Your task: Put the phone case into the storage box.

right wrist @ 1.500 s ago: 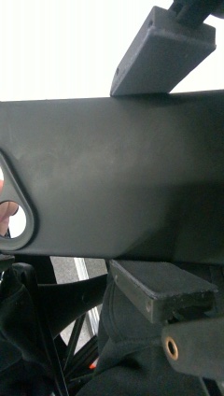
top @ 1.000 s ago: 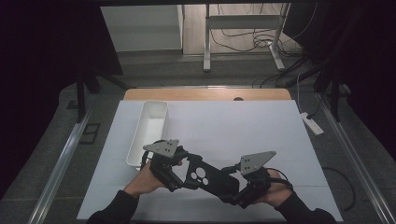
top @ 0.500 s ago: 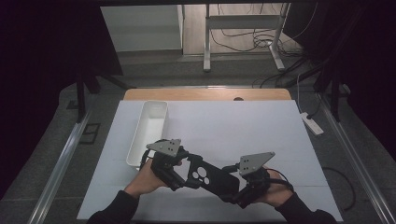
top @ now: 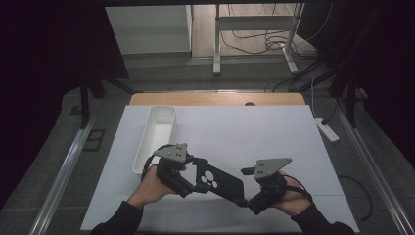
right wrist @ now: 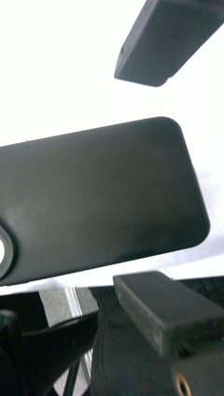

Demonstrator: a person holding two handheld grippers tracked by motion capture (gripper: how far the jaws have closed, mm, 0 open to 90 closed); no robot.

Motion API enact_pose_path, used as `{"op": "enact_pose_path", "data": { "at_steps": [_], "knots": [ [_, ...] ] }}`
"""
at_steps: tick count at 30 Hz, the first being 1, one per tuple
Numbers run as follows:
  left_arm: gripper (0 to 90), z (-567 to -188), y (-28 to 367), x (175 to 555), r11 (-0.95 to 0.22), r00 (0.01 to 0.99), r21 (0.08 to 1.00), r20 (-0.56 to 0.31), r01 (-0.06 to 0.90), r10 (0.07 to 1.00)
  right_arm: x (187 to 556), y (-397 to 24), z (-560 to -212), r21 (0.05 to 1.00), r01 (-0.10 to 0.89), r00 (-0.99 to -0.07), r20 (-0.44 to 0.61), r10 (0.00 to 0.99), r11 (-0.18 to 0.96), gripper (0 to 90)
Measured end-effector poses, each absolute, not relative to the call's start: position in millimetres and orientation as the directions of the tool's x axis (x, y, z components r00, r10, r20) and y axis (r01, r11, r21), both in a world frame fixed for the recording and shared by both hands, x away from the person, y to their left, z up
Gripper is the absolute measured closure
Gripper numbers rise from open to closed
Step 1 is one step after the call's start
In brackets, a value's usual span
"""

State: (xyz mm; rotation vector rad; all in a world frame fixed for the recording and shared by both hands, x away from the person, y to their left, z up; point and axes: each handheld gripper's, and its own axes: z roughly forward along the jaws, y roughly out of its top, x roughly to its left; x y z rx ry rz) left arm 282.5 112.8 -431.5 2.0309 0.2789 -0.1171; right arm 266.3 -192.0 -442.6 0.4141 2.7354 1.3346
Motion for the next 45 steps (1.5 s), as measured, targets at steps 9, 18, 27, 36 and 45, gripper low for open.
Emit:
{"op": "enact_pose_path", "data": {
  "at_steps": [9, 18, 27, 36, 45],
  "knots": [
    [15.3, -429, 115, 283, -0.450, 0.952, 0.847, -0.193, 0.283, 0.236, 267, -195, -449, 0.772, 0.223, -0.936, 0.001, 0.351, 0.595, 0.0],
    [15.3, -426, 117, 284, -0.438, 0.924, 0.834, -0.204, 0.337, 0.323, 269, -200, -449, 0.767, 0.277, -0.902, 0.000, 0.432, 0.578, 0.0],
    [15.2, -425, 118, 286, -0.417, 0.890, 0.819, -0.229, 0.395, 0.394, 269, -199, -451, 0.770, 0.326, -0.871, 0.020, 0.491, 0.548, 0.0],
    [15.1, -423, 116, 285, -0.392, 0.863, 0.810, -0.253, 0.436, 0.438, 265, -192, -452, 0.741, 0.351, -0.859, 0.011, 0.511, 0.573, 0.1],
    [15.1, -420, 112, 283, -0.380, 0.839, 0.797, -0.267, 0.468, 0.473, 263, -189, -453, 0.734, 0.350, -0.844, -0.022, 0.535, 0.581, 0.0]
  ]
}}
